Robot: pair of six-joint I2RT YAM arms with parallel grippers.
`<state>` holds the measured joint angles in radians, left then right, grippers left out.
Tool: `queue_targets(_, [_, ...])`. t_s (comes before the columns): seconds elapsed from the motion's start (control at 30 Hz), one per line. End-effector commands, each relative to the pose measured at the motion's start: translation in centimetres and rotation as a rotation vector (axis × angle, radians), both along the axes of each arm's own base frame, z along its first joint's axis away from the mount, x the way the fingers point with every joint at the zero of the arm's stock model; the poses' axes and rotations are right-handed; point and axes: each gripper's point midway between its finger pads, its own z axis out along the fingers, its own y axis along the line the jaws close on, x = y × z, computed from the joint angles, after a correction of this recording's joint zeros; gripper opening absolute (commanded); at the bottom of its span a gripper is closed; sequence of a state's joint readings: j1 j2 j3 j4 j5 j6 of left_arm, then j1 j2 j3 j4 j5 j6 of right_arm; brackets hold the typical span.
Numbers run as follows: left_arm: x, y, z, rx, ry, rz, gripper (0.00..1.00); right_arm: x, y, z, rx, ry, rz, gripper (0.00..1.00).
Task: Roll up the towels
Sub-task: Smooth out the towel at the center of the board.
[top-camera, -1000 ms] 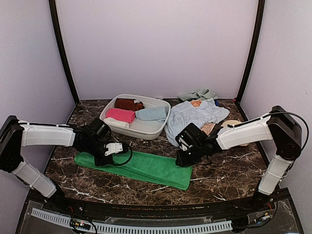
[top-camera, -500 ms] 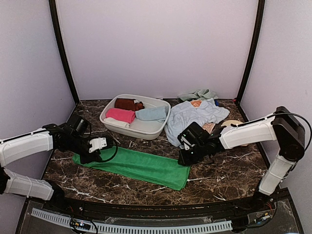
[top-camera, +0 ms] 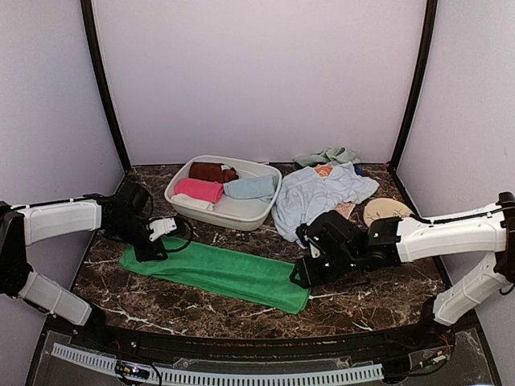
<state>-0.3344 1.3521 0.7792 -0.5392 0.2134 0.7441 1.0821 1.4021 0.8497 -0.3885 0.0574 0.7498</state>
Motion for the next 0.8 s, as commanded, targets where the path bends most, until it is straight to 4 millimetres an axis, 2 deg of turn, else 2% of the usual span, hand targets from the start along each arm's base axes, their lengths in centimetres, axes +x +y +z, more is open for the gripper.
queue_targets(0.0, [2.3,1.4,1.3,-0.016,-0.046,0.064,0.27,-4.3,-0.1,-2.5,-0.047,0.095,-0.017,0.42])
queue_targets(0.07, [2.9,2.3,1.7,-0.028,-0.059,0.090,0.28,-5.7,0.3,-3.3,-0.060,0.112,-0.005,0.42])
queue_targets(0.17, [3.5,3.8,1.3,-0.006,-0.086,0.122,0.28,-6.3,0.4,-4.3,-0.068,0.128,-0.008,0.43])
queue_targets(0.3, [4.0,6.2,-0.9,0.058,-0.095,0.177,0.27,-6.0,0.9,-4.5,-0.060,0.117,-0.009,0.43])
queue_targets(0.43, [5.1,8.0,-2.0,0.099,-0.131,0.231,0.27,-5.8,1.3,-4.9,-0.059,0.107,0.001,0.42])
queue_targets(0.57, [5.8,8.5,-2.4,0.112,-0.135,0.249,0.26,-5.8,1.8,-5.6,-0.054,0.114,0.010,0.41])
queue_targets(0.77, [5.8,8.7,-3.2,0.127,-0.135,0.244,0.26,-5.7,0.9,-6.7,-0.073,0.127,-0.014,0.40])
